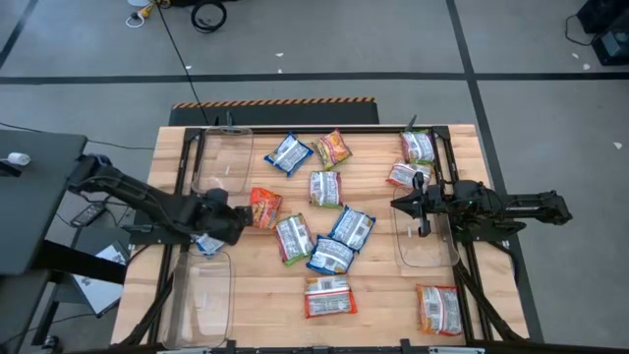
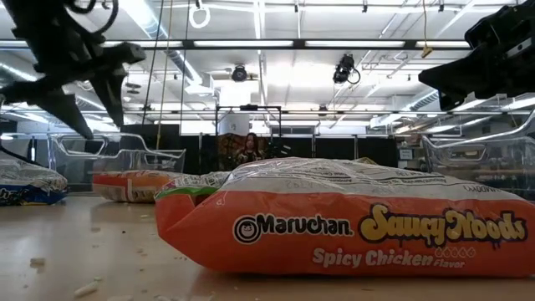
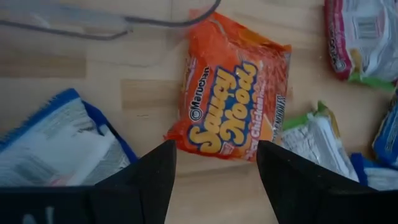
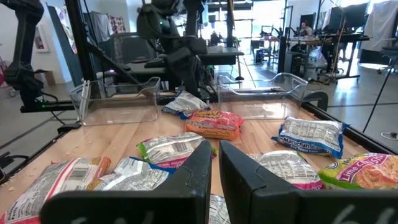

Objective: Sort Maruchan noodles
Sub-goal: Put the orange noodle pack into the bottom left transparent bin

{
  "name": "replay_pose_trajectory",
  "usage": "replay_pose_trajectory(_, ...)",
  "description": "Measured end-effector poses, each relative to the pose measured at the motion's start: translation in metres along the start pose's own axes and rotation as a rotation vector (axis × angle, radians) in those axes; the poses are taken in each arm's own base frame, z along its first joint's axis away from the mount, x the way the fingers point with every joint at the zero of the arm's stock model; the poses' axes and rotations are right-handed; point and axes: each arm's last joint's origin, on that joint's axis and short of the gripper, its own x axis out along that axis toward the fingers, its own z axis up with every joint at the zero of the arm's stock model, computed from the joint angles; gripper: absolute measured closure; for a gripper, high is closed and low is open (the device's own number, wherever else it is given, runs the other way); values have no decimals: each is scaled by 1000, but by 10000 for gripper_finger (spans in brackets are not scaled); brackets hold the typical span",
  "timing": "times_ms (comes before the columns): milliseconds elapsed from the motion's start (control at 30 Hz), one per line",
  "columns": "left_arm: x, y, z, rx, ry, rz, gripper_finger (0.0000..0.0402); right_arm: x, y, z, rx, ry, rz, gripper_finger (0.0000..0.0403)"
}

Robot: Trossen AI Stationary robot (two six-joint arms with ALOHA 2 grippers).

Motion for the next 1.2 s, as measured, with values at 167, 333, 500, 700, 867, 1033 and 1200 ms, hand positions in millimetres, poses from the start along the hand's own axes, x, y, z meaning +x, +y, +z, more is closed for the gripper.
replay_pose_trajectory(167,34,24,-3,-162,52,-64,166,0,0,0,0,-1,0,367)
replay_pose_trajectory(333,42,32,7,-142,73,-139,146,0,0,0,0,-3,0,367)
replay_pose_trajectory(500,48,36,20,-42,88,-68,143,0,0,0,0,-3,0,367)
replay_pose_trajectory(700,52,32,24,29,136,-104,143,0,0,0,0,-3,0,367)
replay_pose_trajectory(867,63,40,17,50,152,-83,143,0,0,0,0,-3,0,367)
replay_pose_trajectory(1033,69,35,15,93,126,-144,147,0,0,0,0,-2,0,367)
replay_pose_trajectory(1200,74,35,13,143,118,-114,186,0,0,0,0,-5,0,367)
